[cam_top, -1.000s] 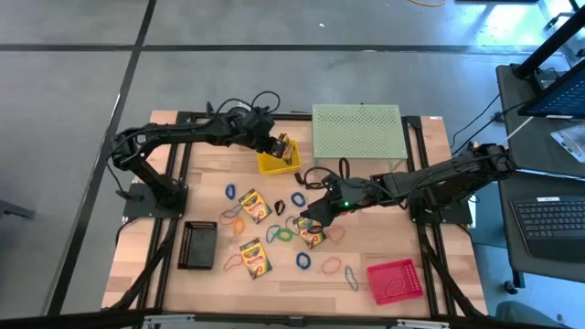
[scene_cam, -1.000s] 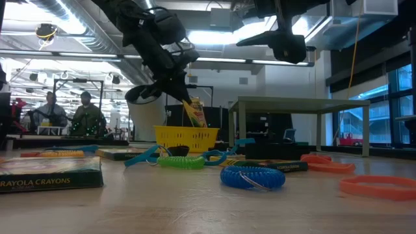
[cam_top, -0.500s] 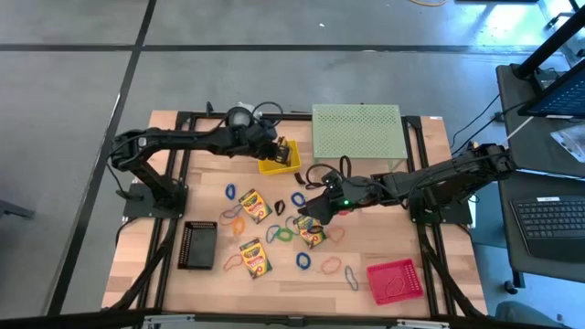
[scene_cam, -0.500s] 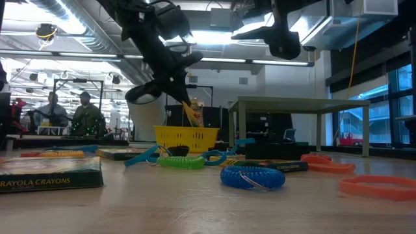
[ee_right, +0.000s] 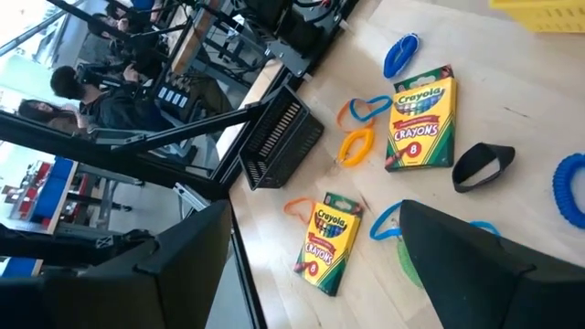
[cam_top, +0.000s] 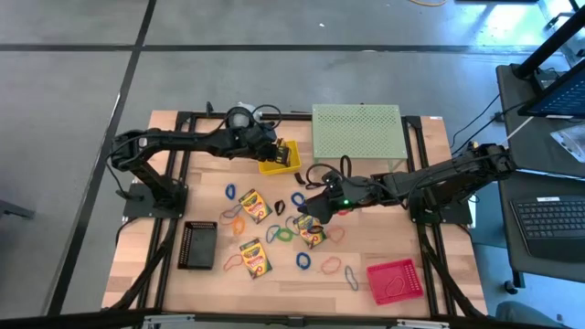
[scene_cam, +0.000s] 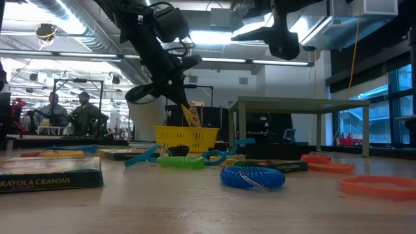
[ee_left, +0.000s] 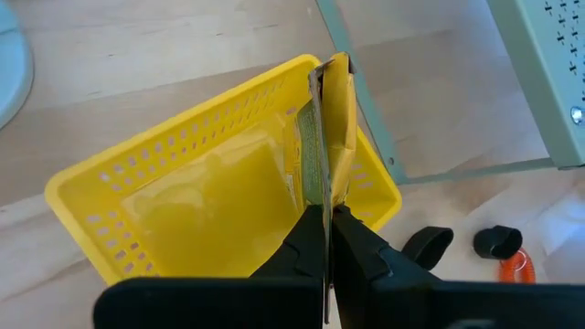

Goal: Pick & Place Office Desk Supplies
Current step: Put the crayon box into the yellow bin

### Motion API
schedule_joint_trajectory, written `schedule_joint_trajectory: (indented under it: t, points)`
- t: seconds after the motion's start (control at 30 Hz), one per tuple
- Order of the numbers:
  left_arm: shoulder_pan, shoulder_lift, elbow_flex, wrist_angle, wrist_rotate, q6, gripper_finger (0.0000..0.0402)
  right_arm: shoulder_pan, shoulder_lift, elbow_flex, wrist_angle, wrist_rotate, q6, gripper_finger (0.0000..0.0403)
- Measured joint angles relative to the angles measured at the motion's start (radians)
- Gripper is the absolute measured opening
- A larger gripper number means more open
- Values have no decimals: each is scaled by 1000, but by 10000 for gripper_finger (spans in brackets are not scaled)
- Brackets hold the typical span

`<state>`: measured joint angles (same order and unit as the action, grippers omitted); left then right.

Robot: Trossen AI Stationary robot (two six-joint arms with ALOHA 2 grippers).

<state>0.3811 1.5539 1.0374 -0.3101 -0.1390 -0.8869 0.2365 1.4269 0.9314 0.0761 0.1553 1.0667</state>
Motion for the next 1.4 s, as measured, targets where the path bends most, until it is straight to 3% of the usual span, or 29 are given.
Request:
schedule_joint_trajectory:
  t: [0.9,1.4]
  points:
    - [0,0,0,16,10,12,5,0,0,0,15,20,-12,318]
    - [1,0,0,-79,50,7,99,1,0,0,33,13,-35,318]
